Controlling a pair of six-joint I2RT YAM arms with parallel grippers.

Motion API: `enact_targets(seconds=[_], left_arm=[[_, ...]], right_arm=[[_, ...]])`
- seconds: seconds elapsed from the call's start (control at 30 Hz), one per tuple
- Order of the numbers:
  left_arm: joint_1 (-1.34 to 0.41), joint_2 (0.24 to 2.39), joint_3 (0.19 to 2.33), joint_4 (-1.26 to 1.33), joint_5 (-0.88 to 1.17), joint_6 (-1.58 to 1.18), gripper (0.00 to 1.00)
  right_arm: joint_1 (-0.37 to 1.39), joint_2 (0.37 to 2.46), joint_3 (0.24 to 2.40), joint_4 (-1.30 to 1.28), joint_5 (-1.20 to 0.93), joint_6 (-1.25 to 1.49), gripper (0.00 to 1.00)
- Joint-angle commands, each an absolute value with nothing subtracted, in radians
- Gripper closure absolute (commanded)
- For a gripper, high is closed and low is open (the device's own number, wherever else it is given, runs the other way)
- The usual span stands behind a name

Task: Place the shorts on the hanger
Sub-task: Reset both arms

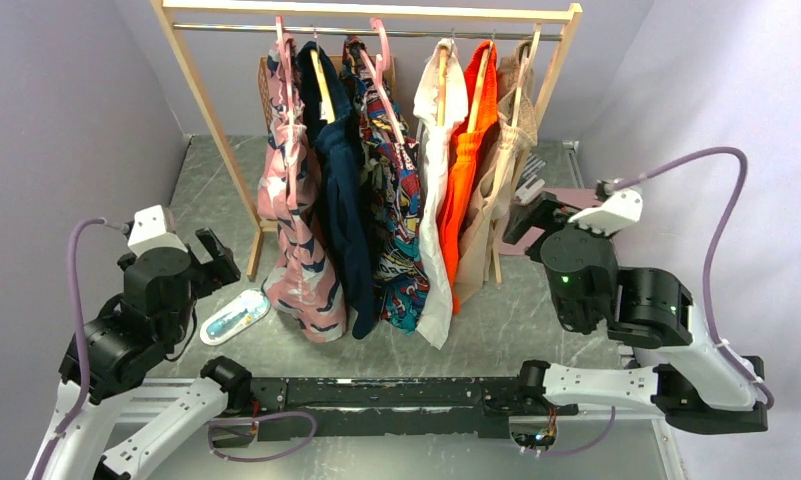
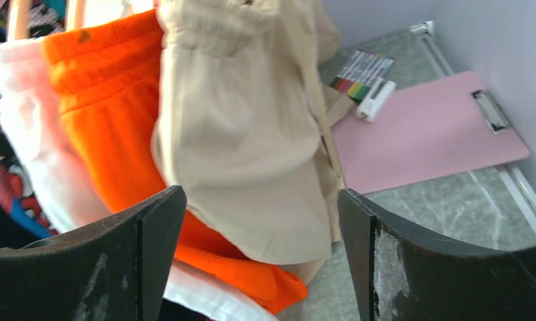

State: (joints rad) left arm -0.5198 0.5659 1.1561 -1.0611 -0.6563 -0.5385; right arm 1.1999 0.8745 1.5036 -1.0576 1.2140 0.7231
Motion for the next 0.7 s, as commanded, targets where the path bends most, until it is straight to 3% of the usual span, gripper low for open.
enact_targets(seconds=[0.0,0.07,0.37,0.67], left_arm=[[-0.516,0.518,1.107,-1.104,-0.692,-0.652,0.01],[-0.517,0.486,1.077,-1.065,-0.667,-0.634,0.0],[-0.517,0.448,1.059,-1.014,-0.657,-0.597,0.01],[-0.517,0.491,1.071,-0.99,-0.64,-0.537,0.0]], right_arm=[[1.201,0.805,1.492,-1.277,1.371,0.942,0.08],[1.202,0.804,1.464,-1.312,1.369,0.965,0.01],[1.202,0.898,1.432,-1.327,1.386,0.981,0.0],[1.2,0.916,1.467,-0.768,1.463,0.339,0.0]])
